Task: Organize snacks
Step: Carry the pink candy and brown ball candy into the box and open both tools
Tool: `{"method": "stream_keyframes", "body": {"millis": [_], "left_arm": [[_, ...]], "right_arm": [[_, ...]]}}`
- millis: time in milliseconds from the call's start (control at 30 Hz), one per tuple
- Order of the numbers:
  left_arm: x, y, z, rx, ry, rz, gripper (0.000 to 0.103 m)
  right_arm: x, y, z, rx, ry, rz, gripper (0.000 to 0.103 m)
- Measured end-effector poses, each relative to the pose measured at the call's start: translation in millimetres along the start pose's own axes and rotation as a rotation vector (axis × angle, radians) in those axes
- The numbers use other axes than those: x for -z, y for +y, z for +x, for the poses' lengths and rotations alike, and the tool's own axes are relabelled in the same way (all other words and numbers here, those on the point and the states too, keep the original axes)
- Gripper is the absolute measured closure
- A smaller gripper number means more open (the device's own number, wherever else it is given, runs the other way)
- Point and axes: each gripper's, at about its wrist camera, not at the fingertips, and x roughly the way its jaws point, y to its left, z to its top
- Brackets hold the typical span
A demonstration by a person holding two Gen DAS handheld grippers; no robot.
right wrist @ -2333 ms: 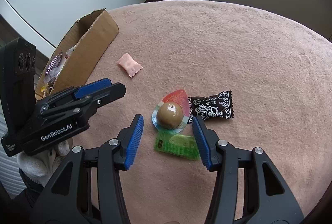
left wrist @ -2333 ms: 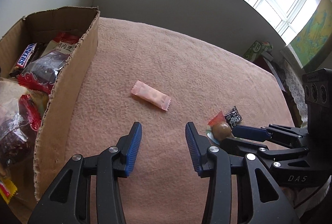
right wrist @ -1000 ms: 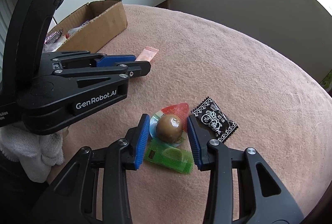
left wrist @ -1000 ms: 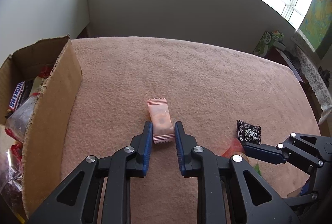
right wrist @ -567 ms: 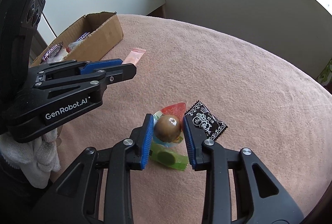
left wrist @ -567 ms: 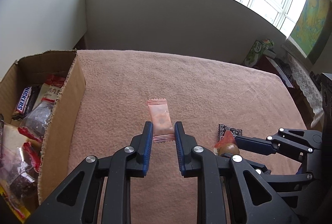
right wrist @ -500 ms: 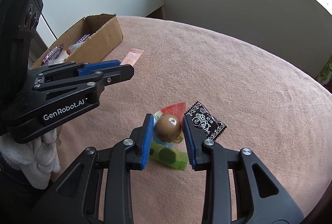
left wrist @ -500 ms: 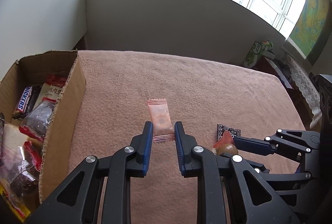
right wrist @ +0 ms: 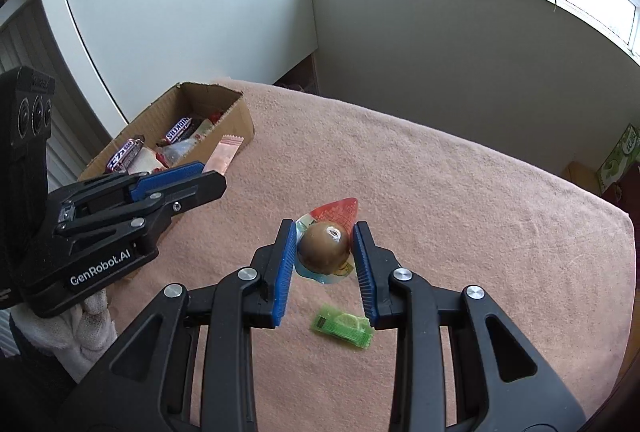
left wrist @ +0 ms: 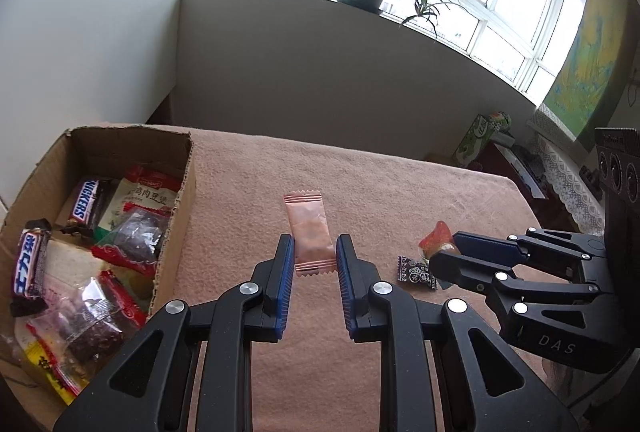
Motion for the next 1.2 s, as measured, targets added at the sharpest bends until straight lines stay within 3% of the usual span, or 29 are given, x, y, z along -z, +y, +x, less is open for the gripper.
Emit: {"method": "stream_keyframes", "body": {"millis": [267, 567, 767, 1033, 1167, 1200], "left_arm": [[-6.0, 28.0, -39.2, 0.007, -0.087, -0.046, 0.083], [-10.5, 77.8, -61.6, -0.082, -0.144, -0.105, 0.083], [-7.3, 107.0, -64.0, -0.148, -0.146, -0.136, 0.083], [-5.9, 134.2, -63.3, -0.175, -0.134, -0.179, 0.083], [-6.0, 142.8, -61.6, -0.182, -0.125, -0.193, 0.083], [-5.6, 144.3, -61.9, -0.184, -0.123, -0.198, 0.083]], "right_arm": [[-29.8, 45.5, -2.3, -0.028, -0.032, -0.049, 0.073], [-57.4, 91.6, 24.5, -0.115, -0.029, -0.063, 0.073], [-75.7, 113.6, 51.2, -0.17, -0.008, -0.045, 0.073], [-96.5, 136.7, 90.8, -0.192, 0.024, -0.041, 0.072], [-101.8, 139.6, 103.5, -0.206, 0.033, -0.03, 0.066], [-102.9, 139.9, 105.0, -0.208, 0.033, -0.029, 0.06]]}}
